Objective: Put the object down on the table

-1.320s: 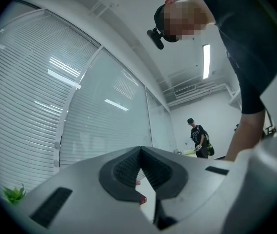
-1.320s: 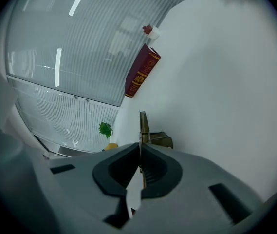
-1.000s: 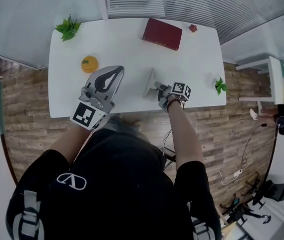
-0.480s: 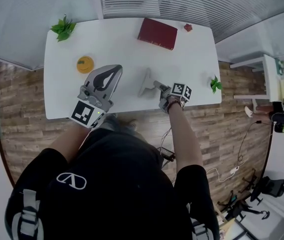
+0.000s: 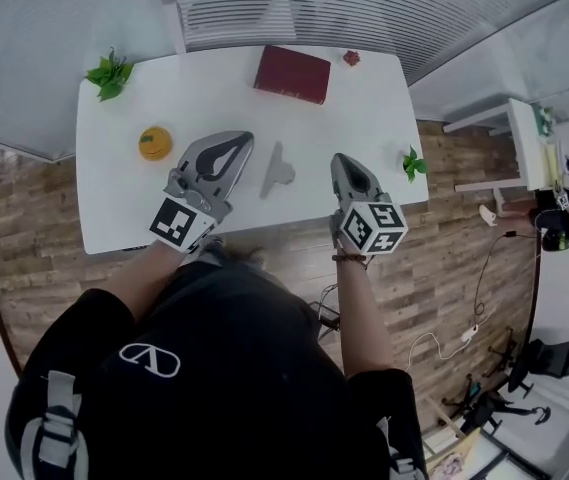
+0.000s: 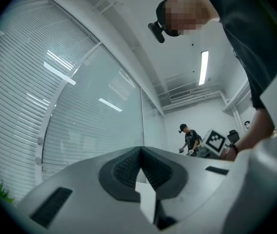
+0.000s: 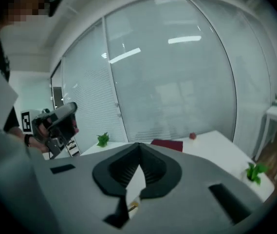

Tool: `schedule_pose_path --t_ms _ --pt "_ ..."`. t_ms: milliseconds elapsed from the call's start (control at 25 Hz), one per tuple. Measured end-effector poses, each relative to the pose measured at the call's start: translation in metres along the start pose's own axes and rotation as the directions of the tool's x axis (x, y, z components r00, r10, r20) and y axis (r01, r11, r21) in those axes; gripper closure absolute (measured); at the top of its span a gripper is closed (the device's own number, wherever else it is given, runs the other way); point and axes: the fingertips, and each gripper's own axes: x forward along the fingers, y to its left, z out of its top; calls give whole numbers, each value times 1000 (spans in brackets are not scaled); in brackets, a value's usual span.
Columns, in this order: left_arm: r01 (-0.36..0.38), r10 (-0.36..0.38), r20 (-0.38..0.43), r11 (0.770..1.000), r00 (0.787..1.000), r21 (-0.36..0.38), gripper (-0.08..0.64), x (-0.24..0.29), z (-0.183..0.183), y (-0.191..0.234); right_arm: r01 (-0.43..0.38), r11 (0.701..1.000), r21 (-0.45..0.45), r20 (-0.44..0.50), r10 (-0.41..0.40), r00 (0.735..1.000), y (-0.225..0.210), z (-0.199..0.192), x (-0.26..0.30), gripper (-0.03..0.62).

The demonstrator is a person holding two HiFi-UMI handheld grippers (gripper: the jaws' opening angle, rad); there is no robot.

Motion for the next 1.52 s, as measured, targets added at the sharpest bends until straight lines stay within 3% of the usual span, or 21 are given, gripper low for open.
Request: schedule_pose_path --t_ms 80,200,400,480,680,1520 --pt "29 -29 3 1000 1000 1 555 8 2 -9 38 992 -118 87 -28 996 13 29 -23 586" --pt "59 -59 31 998 998 4 555 20 10 -22 108 957 -270 194 -56 979 30 62 -55 586" --pt "117 -117 -3 993 993 5 555 29 8 -42 207 898 -387 358 -60 932 51 89 -95 586" --pt "127 -127 4 992 992 9 555 32 11 -48 243 892 -382 409 -72 910 52 93 -106 586" --pt "143 -143 5 989 990 26 555 36 15 -59 268 888 -374 440 -85 894 51 91 -118 586" --pt "149 -149 0 988 989 38 555 41 16 -67 263 897 -355 452 -81 888 44 90 -124 589"
